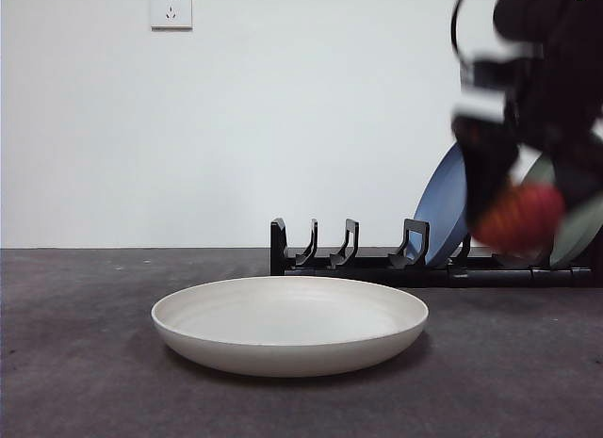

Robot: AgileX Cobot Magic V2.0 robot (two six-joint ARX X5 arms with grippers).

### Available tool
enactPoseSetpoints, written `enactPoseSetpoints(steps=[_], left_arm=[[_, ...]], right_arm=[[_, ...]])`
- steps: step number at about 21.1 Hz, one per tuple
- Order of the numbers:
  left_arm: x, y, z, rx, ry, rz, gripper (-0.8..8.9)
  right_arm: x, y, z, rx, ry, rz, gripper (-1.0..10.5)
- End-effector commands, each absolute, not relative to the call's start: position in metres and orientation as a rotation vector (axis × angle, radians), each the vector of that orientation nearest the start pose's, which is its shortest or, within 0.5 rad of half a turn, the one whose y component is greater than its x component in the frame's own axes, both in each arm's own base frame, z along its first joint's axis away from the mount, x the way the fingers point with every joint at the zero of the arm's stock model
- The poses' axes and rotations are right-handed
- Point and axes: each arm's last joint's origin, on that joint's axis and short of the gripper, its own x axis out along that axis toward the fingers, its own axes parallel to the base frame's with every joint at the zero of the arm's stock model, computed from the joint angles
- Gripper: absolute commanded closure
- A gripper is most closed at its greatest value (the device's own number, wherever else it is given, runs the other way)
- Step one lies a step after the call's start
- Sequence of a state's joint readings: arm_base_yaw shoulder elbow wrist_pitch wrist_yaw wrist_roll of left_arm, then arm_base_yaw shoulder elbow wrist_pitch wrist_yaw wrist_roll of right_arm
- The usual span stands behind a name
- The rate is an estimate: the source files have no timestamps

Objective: Take the yellow plate from the plate rack,put the plate on the table,take the apple from the table,put the apple in the plate

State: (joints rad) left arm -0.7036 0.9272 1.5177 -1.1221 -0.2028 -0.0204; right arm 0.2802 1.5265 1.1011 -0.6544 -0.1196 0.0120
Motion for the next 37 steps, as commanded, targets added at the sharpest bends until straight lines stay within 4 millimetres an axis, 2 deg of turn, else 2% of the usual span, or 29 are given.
enactPoseSetpoints(steps=[1,3,5,8,11,15,18,22,25,34,37], left_arm=[[0.091,-0.069,0.452,0.205,0.491,-0.481,8.21],[0.091,-0.069,0.452,0.206,0.491,-0.48,8.21],[0.091,-0.069,0.452,0.205,0.491,-0.481,8.21],[0.091,-0.071,0.451,0.2,0.497,-0.508,8.21],[0.091,-0.072,0.451,0.198,0.501,-0.528,8.21],[0.091,-0.072,0.451,0.201,0.502,-0.533,8.21],[0.091,-0.071,0.45,0.207,0.51,-0.533,8.21],[0.091,-0.071,0.45,0.21,0.515,-0.533,8.21],[0.091,-0.071,0.45,0.21,0.516,-0.532,8.21],[0.091,-0.071,0.45,0.211,0.517,-0.532,8.21],[0.091,-0.071,0.45,0.21,0.516,-0.533,8.21]], right_arm=[[0.291,0.091,0.275,-0.034,0.964,0.403,9.6],[0.291,0.103,0.302,-0.027,0.899,0.44,9.6],[0.288,0.121,0.32,-0.041,0.838,0.498,9.6],[0.281,0.157,0.322,-0.057,0.792,0.596,9.6],[0.277,0.191,0.305,-0.099,0.826,0.663,9.6],[0.277,0.229,0.265,-0.169,0.941,0.713,9.6],[0.279,0.249,0.232,-0.224,1.027,0.717,9.6],[0.28,0.263,0.194,-0.272,1.134,0.708,9.6],[0.279,0.266,0.18,-0.299,1.18,0.695,9.6],[0.278,0.265,0.173,-0.322,1.219,0.672,9.6],[0.278,0.264,0.173,-0.324,1.227,0.67,8.7]])
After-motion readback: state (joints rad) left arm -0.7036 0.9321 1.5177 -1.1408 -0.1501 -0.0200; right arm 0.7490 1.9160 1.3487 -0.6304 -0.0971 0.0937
